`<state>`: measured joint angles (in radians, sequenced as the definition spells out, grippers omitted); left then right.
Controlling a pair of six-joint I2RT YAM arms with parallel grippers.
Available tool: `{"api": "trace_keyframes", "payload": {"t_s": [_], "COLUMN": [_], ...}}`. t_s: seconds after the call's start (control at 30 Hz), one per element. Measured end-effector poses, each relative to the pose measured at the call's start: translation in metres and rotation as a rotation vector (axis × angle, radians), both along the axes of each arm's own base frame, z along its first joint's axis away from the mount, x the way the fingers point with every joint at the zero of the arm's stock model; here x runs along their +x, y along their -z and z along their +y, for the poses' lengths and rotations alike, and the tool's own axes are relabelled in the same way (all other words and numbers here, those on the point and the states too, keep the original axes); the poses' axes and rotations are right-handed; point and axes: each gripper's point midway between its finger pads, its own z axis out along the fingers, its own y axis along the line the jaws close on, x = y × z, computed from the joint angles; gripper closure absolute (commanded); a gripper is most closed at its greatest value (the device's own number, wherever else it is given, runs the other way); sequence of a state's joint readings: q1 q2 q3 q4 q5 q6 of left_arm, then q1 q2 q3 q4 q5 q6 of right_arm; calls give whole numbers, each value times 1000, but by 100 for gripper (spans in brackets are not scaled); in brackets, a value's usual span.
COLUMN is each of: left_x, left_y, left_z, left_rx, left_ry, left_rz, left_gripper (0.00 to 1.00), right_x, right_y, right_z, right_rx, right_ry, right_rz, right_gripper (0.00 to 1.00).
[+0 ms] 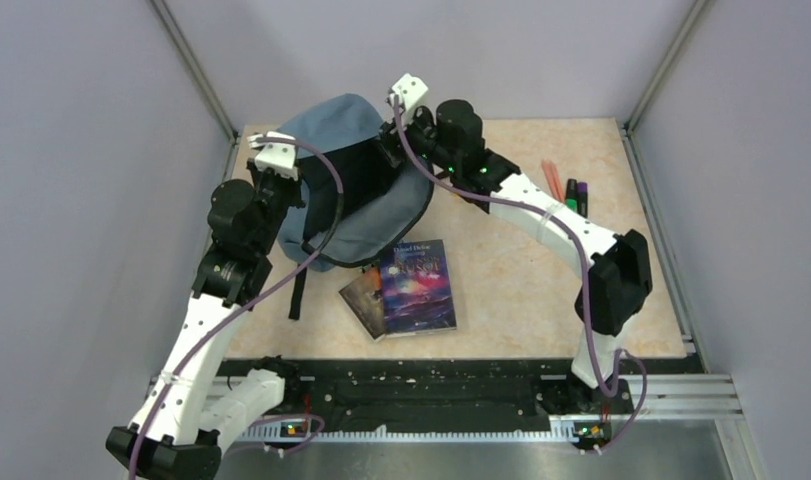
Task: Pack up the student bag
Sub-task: Adjust the student bag at the center of the board.
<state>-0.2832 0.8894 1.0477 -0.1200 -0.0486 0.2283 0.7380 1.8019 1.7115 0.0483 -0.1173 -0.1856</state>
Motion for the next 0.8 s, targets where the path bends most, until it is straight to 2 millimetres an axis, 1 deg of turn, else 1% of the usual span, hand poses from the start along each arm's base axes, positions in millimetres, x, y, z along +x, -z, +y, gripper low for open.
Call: {"api": "trace_keyframes", "payload": {"t_s": [0.03, 0.07, 0.13, 0.2, 0.3, 0.33, 0.43, 0.5, 0.57, 0.63, 0.7, 0.77, 0.8], "left_x": [1, 1, 2, 3, 8, 10, 16, 17, 16, 16, 16, 16, 16], "left_y": [0, 0, -1, 0, 5, 7, 14, 15, 15, 15, 15, 14, 14], "left_z": [3, 5, 9, 11, 14, 14, 17, 18, 19, 20, 21, 21, 21], "left_rx": [-17, -33, -72, -102, -136, -144, -156, -165, -169, -172, -173, -173, -173], "left_ry": [-19, -35, -63, -84, -114, -123, -150, -161, -169, -174, -177, -178, -179], "left_rz": [3, 5, 9, 16, 32, 41, 61, 66, 65, 64, 64, 63, 63], "left_gripper": [100, 100, 100, 100, 100, 100, 100, 100, 100, 100, 100, 100, 100], "right_x": [2, 4, 3, -8, -32, -42, -59, -64, -66, -64, -63, -62, -63], "right_y": [2, 4, 6, 11, 11, 10, 3, -1, 2, 12, 28, 42, 47], "right_z": [-4, -8, -19, -33, -55, -65, -83, -92, -97, -99, -99, -93, -90], "right_rx": [-2, -5, -4, 0, 31, 53, 121, 176, 223, 256, 270, 284, 291], "right_ry": [10, 21, 42, 57, 75, 86, 120, 142, 152, 159, 157, 142, 131], "right_rz": [13, 24, 50, 76, 109, 124, 147, 165, 196, 237, 289, 344, 365], "right_gripper": [26, 20, 12, 8, 5, 4, 4, 5, 5, 6, 8, 10, 13]}}
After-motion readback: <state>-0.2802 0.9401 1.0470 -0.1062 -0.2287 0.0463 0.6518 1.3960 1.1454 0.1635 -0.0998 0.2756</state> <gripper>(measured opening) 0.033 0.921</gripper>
